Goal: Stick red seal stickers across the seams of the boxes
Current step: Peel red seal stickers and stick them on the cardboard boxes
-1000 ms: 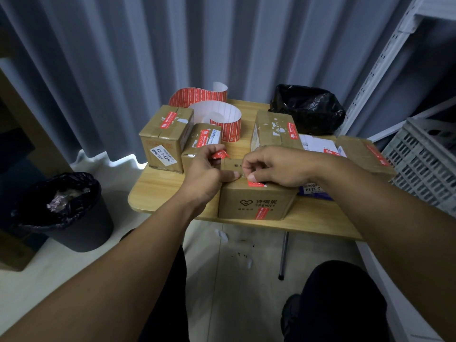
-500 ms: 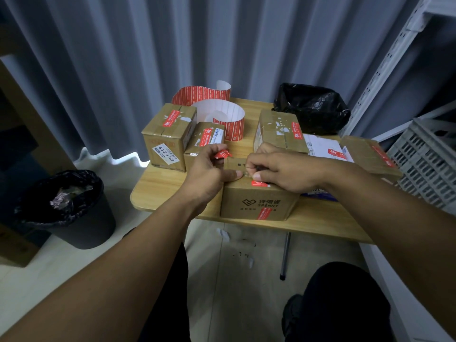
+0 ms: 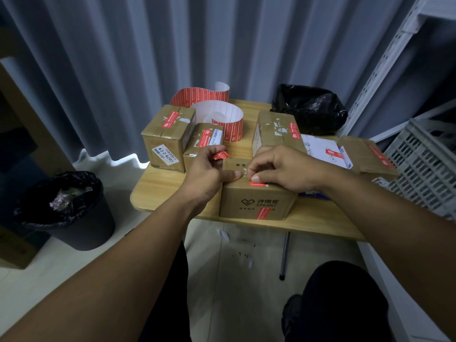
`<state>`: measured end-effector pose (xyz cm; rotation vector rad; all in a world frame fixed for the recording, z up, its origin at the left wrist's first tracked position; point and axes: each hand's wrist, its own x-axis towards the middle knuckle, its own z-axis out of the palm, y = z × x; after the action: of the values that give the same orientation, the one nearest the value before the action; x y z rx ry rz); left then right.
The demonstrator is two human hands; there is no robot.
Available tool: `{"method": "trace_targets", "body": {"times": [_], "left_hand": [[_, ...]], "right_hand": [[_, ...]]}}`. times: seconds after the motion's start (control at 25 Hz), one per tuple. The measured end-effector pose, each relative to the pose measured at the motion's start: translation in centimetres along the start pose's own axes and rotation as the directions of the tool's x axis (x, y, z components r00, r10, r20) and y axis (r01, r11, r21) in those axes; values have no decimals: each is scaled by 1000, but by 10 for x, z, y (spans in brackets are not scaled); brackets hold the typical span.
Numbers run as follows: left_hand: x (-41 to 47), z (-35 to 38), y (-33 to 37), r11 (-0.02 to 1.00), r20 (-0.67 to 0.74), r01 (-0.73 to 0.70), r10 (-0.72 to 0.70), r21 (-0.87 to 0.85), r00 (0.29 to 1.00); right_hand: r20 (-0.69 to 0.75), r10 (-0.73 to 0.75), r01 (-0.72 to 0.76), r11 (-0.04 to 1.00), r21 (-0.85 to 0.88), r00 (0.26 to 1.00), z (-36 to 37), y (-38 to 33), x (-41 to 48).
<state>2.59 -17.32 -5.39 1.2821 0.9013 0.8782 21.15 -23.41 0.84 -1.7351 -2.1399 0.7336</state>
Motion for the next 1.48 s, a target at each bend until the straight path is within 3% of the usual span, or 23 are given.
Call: {"method": "trace_targets", "body": {"times": [0.32,0.6,1.48], "left_hand": [[2,-2,-2,1000,8,17,-17,-13,1000],[5,-2,-4,1000,9,19,-19,-21,1000],[7,-3,-4,1000,0,13,-13,-12,1000]], "right_hand": [[55,5,-2,999,-51,998,1,1,-2],[28,27,-30,994,103,999,-3,7,-6],[-11,94,-84,933,351,996,-5,27,-10]]}}
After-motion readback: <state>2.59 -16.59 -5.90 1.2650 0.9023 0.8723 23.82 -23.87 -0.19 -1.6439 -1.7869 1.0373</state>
